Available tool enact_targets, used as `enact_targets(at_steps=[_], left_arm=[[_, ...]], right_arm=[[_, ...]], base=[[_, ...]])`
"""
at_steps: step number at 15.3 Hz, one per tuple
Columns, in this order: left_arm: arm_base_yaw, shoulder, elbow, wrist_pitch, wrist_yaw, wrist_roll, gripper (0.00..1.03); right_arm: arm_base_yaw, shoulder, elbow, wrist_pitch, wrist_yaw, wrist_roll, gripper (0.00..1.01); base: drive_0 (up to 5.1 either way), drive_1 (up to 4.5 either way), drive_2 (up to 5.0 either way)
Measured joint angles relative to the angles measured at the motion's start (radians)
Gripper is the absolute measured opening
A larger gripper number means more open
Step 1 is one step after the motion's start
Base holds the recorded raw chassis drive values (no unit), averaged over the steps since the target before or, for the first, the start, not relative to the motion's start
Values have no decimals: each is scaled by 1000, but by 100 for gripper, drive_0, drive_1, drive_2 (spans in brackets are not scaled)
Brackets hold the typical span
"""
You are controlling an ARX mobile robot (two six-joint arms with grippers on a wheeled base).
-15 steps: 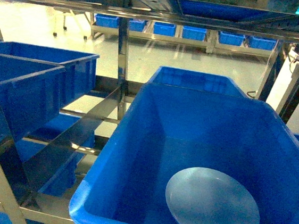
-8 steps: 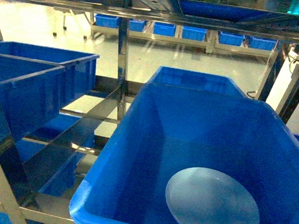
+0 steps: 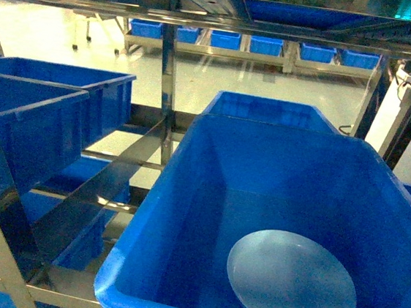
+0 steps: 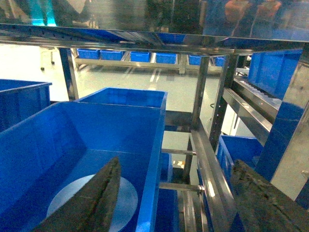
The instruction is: Place blue tray on left shelf second layer neatly
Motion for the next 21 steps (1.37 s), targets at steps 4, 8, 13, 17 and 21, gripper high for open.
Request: enact_targets(at_steps=[4,8,13,17,21], left_arm=[[0,0,0,0,0,0,98],[0,0,0,0,0,0,98],[0,0,0,0,0,0,98],[0,0,0,0,0,0,98],[0,0,0,0,0,0,98]], right_arm=[[0,0,0,0,0,2,97],[0,0,0,0,0,2,98],[0,0,0,0,0,2,98],[0,0,0,0,0,2,98],[0,0,0,0,0,2,98]], base=[[0,0,0],[0,0,0],[0,0,0],[0,0,0],[0,0,0]])
